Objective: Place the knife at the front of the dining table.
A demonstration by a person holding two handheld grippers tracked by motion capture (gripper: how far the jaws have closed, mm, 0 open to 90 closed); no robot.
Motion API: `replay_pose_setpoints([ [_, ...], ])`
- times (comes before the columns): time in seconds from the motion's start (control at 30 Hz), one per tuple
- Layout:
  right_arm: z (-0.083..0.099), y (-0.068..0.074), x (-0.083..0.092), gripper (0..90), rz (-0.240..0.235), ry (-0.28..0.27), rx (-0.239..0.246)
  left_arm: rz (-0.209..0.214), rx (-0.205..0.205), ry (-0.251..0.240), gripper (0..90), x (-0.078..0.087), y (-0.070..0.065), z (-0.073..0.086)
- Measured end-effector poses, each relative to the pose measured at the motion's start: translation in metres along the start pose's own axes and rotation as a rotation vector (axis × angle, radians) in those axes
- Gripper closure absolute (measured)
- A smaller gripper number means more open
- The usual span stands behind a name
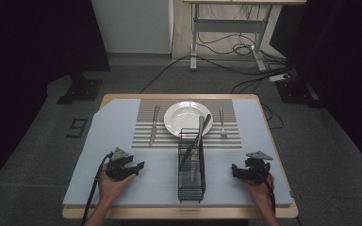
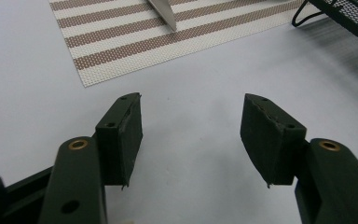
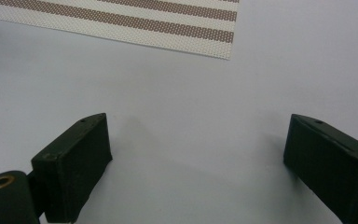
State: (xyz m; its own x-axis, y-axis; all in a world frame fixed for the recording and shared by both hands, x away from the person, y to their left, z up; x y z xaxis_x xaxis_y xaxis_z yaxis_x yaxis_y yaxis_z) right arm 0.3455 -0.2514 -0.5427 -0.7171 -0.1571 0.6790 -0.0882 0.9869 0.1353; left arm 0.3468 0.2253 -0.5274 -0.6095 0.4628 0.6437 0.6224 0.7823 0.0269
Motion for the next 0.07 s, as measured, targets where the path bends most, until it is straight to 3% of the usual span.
replay_pose_setpoints([
  [0.07,0.0000,0.0000,0.0000,6.9,0.000,0.000,0.000,-0.003,0.001,0.002,38.9,-0.0003,0.0001,0.0004],
])
Point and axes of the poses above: each handheld gripper's, and its own axes: x roughly backward along the jaws, z roughly out of its underside, y roughly to its left, the point moved 1 cm from there along -x, roughly forward along the jaws, and after that the axes turned 11 degrees about -x, right-handed, at the moved point
